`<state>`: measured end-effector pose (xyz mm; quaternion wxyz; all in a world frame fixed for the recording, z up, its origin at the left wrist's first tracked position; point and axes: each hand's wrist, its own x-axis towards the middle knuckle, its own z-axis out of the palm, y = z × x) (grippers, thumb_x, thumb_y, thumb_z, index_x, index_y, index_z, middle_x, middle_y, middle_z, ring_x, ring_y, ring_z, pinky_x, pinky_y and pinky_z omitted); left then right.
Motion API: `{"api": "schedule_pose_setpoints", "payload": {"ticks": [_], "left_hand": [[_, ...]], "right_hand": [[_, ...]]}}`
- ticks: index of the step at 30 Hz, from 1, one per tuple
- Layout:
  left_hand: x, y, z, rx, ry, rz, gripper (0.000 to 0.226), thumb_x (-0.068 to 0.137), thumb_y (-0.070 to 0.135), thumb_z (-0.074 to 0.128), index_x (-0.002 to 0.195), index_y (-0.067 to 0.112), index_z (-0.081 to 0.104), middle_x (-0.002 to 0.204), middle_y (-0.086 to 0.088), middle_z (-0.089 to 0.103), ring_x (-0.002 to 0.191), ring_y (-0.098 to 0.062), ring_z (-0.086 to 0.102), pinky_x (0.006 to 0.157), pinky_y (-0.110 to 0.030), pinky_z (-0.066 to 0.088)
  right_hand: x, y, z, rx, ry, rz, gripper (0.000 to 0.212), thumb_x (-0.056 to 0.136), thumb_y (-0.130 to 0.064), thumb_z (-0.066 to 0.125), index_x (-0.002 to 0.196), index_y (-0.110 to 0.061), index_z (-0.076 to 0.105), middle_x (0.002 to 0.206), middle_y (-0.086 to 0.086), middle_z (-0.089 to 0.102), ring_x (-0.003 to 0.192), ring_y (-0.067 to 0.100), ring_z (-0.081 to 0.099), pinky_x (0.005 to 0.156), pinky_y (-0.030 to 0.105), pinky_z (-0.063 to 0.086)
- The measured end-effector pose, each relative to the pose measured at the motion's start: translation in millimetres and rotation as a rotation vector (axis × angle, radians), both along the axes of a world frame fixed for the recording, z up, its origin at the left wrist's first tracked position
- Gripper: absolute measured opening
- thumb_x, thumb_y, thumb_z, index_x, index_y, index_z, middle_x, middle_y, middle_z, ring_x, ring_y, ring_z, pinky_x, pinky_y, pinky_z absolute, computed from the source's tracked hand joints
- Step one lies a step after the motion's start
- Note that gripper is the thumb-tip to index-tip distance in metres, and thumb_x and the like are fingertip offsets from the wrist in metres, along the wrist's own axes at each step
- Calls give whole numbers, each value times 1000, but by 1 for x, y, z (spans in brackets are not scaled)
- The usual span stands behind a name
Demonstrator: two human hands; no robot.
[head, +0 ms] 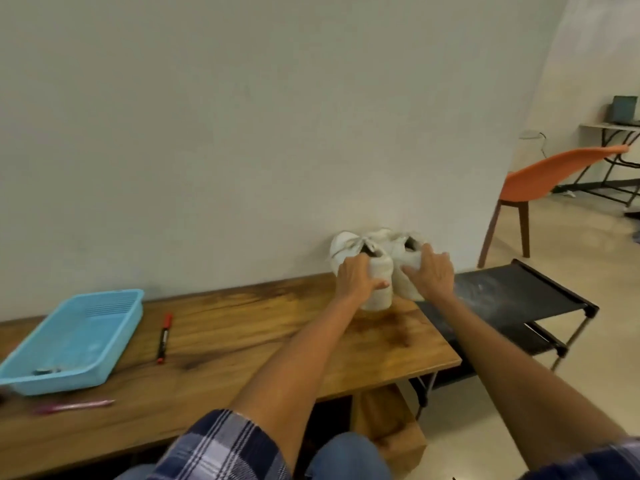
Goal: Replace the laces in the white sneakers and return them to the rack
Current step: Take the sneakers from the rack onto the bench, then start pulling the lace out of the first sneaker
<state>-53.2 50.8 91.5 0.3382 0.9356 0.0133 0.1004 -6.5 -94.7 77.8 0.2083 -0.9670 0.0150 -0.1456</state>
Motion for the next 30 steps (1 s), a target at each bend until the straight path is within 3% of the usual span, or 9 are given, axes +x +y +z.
{"api": "schedule_pose_setpoints", "payload": {"ticks": [5, 9, 12, 15, 20, 24, 27, 30], "left_hand": [[-45, 70, -50, 26, 102, 144, 56, 76, 34, 76, 121, 9, 56, 121, -9, 61, 112, -22, 56, 89, -29, 43], [-69, 108, -76, 45, 219, 217, 47, 77, 33, 75, 109, 7, 53, 115, -10, 60, 105, -22, 57, 81, -29, 44], [-78, 120, -76, 70, 205, 218, 41, 74, 34, 78, 94, 12, 50, 110, -9, 62, 101, -21, 58, 77, -29, 45], [-83, 122, -75, 68, 196, 239, 47, 73, 35, 79, 103, 7, 57, 110, -9, 62, 101, -22, 59, 77, -30, 46], [-93, 131, -74, 104, 182, 233, 45, 72, 36, 79, 99, 7, 58, 107, -9, 64, 98, -21, 59, 72, -27, 43], [-97, 140, -73, 108, 154, 210, 48, 74, 42, 76, 102, 7, 57, 105, -7, 62, 90, -18, 55, 66, -24, 36], [-97, 148, -67, 49, 113, 304, 58, 82, 64, 53, 107, 12, 51, 99, -3, 60, 89, -20, 57, 67, -27, 38], [-88, 162, -64, 54, 55, 390, 51, 92, 57, 40, 105, 10, 54, 100, -6, 64, 90, -23, 60, 66, -30, 41]], "right_hand": [[-40, 57, -41, -83, 59, 154, 59, 92, -38, 57, 138, -9, 35, 130, 16, 52, 119, 30, 49, 94, 33, 40], [-59, 95, -83, -39, 60, 199, 66, 91, -35, 58, 145, -14, 26, 138, 6, 49, 122, 21, 50, 97, 27, 42], [-60, 109, -80, -219, 105, 182, 64, 95, -45, 47, 143, -10, 27, 128, 7, 55, 111, 22, 55, 93, 28, 46], [-58, 114, -79, -334, 121, 165, 64, 96, -49, 42, 142, -8, 26, 123, 7, 57, 107, 21, 56, 90, 29, 47], [-59, 116, -83, -404, 101, 150, 67, 96, -48, 41, 145, -7, 21, 128, 7, 54, 112, 21, 55, 92, 28, 46], [-58, 122, -70, -355, 227, 90, 76, 92, -57, 43, 146, -9, 20, 130, 14, 52, 113, 26, 55, 86, 32, 50], [-58, 132, -44, -349, 97, 61, 62, 93, -57, 39, 132, -9, 36, 121, 14, 56, 105, 27, 57, 78, 31, 50], [-50, 143, -23, -257, -61, 253, 35, 99, -34, 42, 121, -7, 45, 114, 13, 57, 102, 25, 58, 78, 30, 46]]}}
